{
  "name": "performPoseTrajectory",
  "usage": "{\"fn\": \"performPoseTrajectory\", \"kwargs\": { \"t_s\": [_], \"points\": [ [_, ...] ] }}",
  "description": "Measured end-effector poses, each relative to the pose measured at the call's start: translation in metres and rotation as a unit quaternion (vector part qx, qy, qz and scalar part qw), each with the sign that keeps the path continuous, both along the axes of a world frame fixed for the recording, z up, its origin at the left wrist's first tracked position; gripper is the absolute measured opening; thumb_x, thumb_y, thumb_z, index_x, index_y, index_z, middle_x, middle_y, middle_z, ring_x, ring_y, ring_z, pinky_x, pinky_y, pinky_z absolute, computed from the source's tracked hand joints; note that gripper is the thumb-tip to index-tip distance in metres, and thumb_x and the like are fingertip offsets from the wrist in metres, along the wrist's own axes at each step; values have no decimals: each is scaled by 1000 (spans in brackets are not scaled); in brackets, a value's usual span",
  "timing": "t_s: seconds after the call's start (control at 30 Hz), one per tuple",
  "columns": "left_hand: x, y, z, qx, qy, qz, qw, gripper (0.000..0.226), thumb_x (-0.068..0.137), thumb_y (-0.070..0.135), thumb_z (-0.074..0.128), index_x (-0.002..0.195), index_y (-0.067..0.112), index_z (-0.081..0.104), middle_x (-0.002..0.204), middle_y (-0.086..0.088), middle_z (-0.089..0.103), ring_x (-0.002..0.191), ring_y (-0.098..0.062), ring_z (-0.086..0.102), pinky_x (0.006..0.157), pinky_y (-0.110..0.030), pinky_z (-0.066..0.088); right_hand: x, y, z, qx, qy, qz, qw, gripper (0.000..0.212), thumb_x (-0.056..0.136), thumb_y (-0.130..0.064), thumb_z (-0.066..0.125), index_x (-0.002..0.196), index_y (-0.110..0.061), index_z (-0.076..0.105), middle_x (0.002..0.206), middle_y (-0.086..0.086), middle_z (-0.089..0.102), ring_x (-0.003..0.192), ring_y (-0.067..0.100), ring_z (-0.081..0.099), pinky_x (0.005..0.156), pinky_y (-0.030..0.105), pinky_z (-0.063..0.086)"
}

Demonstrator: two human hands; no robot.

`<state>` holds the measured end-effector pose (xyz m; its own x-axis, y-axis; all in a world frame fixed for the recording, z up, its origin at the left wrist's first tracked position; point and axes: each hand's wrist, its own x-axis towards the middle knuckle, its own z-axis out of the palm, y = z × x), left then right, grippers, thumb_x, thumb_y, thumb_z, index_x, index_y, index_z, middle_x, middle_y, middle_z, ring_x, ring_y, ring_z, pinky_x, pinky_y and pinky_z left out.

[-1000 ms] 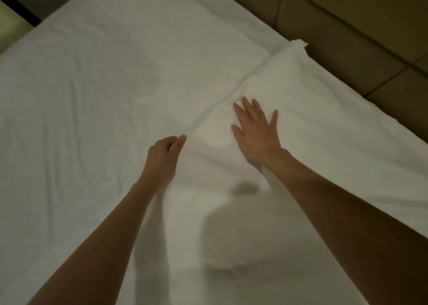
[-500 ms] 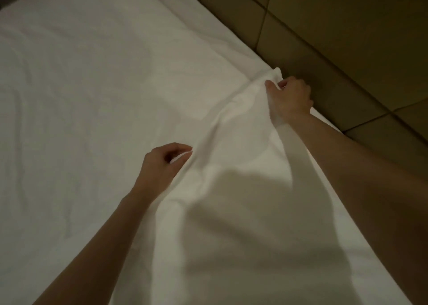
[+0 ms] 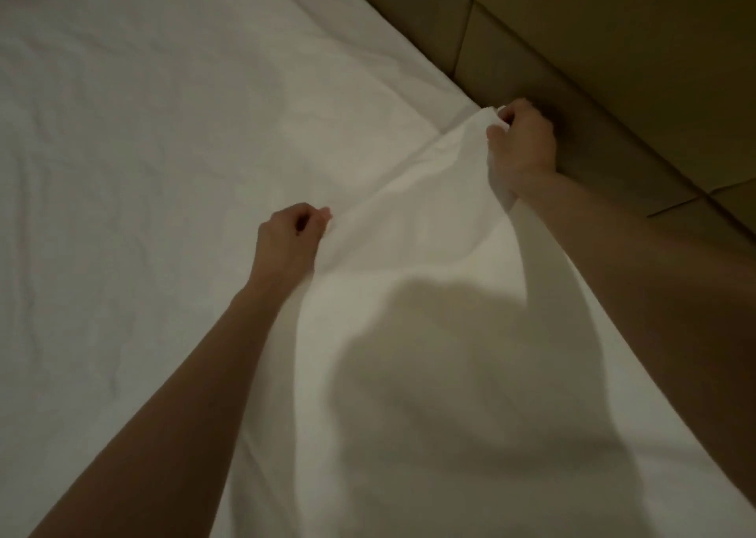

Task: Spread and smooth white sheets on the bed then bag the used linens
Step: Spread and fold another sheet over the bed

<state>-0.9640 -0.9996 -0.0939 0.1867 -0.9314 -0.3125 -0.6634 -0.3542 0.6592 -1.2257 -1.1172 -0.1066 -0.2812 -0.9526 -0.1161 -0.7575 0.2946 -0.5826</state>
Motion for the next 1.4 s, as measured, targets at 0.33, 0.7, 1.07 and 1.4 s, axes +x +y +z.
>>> {"fn": "performPoseTrajectory", "kwargs": {
  "t_s": [0.33,0.7,1.07,1.4],
  "points": [
    [-24,11,-11,-15,-179,-36,983,24,99,37,48,89,16,49,82,-7,56,87,-36,58,68,-36,37,22,102,-22,0,184,345,920,59,100,-49,18,154,-28,13,163,-3,3,150,19,-2,119,47,-3],
    [-154,117,-19,-61,-247,-379,890,69,94,53,20,153,17,25,162,-8,13,148,-34,10,105,-75,17,-84,199,3,111,90,61,988,55,103,-39,27,154,-24,12,162,-2,9,149,17,5,118,49,-1],
    [-248,176,-28,-12,-297,-420,858,74,89,61,-4,152,22,-9,162,-9,-10,148,-37,-10,103,-76,11,-241,368,-2,139,72,-140,978,56,93,-42,41,141,-14,46,152,7,36,140,26,31,115,45,25],
    [-265,181,-18,-1,-288,-423,859,71,93,60,6,152,27,-16,159,-2,-25,146,-31,-23,108,-73,3,-269,363,-2,9,-73,-445,892,46,86,-12,69,128,-2,53,112,17,62,100,25,60,79,19,41]
  ]
}}
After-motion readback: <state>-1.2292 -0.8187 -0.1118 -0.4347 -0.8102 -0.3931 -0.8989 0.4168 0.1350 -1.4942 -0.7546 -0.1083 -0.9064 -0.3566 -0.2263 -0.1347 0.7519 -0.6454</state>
